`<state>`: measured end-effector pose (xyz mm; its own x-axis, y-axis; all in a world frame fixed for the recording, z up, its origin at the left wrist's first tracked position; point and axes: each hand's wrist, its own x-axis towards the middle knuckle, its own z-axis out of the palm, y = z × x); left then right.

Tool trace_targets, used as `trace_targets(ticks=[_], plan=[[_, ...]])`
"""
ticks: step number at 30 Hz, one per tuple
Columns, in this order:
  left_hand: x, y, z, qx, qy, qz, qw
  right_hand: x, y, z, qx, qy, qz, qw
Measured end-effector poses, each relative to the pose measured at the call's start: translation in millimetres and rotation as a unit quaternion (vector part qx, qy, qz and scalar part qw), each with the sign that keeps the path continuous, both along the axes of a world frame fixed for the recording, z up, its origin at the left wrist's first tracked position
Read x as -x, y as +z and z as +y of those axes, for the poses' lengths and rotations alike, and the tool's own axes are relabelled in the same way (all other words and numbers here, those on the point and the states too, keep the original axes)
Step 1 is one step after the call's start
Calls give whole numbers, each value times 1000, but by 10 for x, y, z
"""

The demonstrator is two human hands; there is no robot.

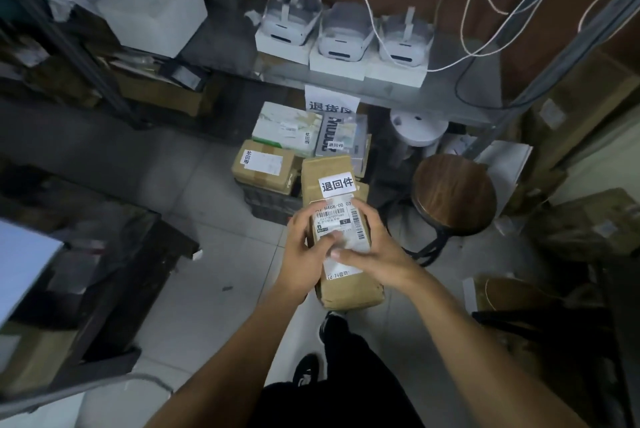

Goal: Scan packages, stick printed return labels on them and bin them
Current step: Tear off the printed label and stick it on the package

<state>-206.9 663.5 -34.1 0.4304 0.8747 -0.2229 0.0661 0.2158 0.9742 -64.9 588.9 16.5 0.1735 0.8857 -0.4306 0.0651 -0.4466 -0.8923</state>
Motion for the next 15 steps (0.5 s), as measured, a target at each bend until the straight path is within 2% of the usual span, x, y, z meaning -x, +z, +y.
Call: trace_targets(ticks=[3, 5, 9, 12, 15], plan=[[-216, -101, 228, 4, 25, 2, 1000, -160, -87, 318, 28, 23, -80, 996], [-355, -160, 376, -1, 45, 6, 999, -255, -144, 513, 42, 45, -171, 983], [-615, -295, 673, 1, 80, 15, 997, -500, -215, 824, 70, 125, -269, 953], [-789, -473, 883, 19, 103, 21, 994, -646, -372, 1034, 103, 181, -295, 932], [-941, -654, 1067, 54, 105, 13, 993, -763, -496, 1260, 126, 187, -301, 926]])
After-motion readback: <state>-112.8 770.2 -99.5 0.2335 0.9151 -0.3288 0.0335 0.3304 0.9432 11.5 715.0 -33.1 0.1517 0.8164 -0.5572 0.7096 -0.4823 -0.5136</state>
